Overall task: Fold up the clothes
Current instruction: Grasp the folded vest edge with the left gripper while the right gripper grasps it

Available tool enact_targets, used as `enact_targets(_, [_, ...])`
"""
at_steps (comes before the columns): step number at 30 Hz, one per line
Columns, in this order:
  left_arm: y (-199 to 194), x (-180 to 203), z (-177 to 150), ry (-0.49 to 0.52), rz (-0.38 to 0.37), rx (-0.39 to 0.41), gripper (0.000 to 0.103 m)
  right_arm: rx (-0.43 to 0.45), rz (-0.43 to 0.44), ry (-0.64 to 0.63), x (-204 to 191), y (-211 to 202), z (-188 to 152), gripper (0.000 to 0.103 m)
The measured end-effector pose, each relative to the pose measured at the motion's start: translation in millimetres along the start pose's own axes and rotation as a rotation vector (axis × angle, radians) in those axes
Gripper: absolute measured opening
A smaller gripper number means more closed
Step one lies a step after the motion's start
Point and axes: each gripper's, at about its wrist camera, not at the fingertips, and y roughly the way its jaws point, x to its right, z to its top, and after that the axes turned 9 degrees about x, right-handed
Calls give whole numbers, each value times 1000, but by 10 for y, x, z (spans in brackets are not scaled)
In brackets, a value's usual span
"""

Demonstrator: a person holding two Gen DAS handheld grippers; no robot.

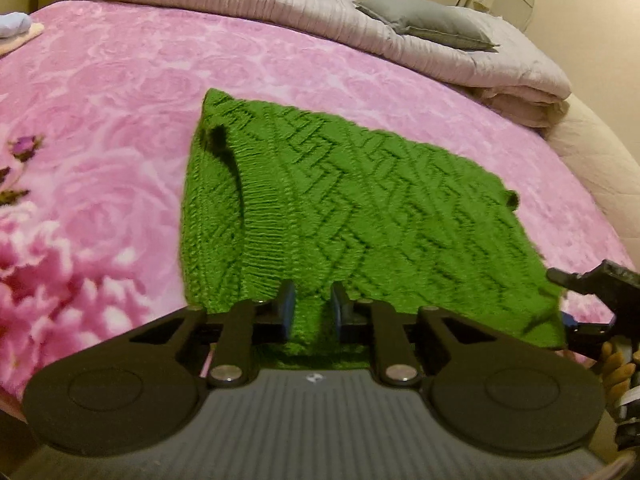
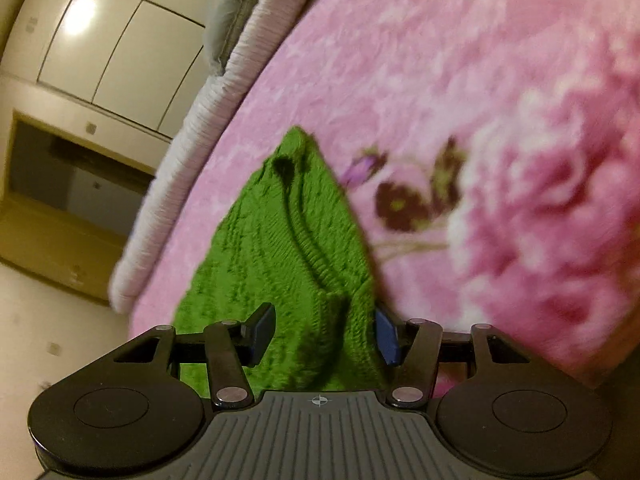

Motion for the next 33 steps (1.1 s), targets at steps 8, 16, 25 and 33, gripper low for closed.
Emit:
enact_targets(8, [11,-166,-14,-61,-50,12,11,-13,11,19,-9,53,-35,52])
enact_targets(16, [-84,-239,52,-104,-81,18,11,10,3,180,213,-51,97,43])
enact_targets(25, [-91,-296,5,-137,-134,5,11,-4,37,76,146,93,-20,26])
enact_targets(33, [-57,-382,-14,-156,-95,-20,3,-10,-238,-284,-541,184,-118,17])
